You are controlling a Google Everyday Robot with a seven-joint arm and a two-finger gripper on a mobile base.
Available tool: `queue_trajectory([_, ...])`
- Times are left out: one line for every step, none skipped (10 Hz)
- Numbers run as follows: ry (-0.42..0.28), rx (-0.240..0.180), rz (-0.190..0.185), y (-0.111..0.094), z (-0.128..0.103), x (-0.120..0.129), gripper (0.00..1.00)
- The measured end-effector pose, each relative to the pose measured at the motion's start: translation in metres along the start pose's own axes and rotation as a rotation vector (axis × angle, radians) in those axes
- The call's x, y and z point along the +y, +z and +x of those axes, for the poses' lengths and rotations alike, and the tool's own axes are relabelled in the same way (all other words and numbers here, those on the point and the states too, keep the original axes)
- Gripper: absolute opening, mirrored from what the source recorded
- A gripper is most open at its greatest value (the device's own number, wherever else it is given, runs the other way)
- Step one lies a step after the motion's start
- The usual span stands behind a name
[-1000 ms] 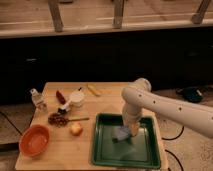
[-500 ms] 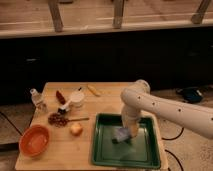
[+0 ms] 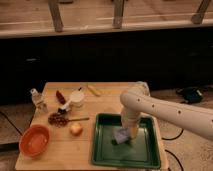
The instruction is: Wipe tray with sponge
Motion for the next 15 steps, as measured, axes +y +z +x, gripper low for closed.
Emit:
queue_trajectory([-0.003,0.002,0.003,0.0,-0.001,0.001,0.05])
queue_trajectory([-0.004,0.005,0.006,0.001,-0.001,0.001,0.05])
queue_trajectory([-0.004,0.007,0.006,0.001,-0.002,0.002,0.05])
queue_trajectory([-0.008,0.01,0.008,0.001,-0.004,0.001,0.05])
queue_trajectory([-0.013,0.013,0.01,0.002,-0.005,0.001,0.05])
queue_trajectory([-0.017,0.016,0.014,0.002,-0.007,0.0,0.05])
queue_trajectory([-0.019,0.02,0.014,0.002,-0.008,0.001,0.05])
queue_trajectory([-0.02,0.022,0.015,0.002,-0.009,0.001,0.05])
queue_trajectory([-0.023,0.026,0.015,0.003,-0.01,0.002,0.05])
queue_trajectory([-0.029,0.032,0.021,0.004,-0.012,0.001,0.05])
queue_trajectory([-0.031,0.033,0.021,0.005,-0.013,0.002,0.05])
queue_trajectory([-0.034,0.038,0.022,0.005,-0.014,0.002,0.05])
queue_trajectory([-0.044,0.041,0.026,0.006,-0.019,-0.001,0.05])
queue_trajectory([-0.046,0.041,0.029,0.006,-0.02,-0.002,0.05])
queue_trajectory([-0.048,0.045,0.028,0.007,-0.019,0.0,0.05])
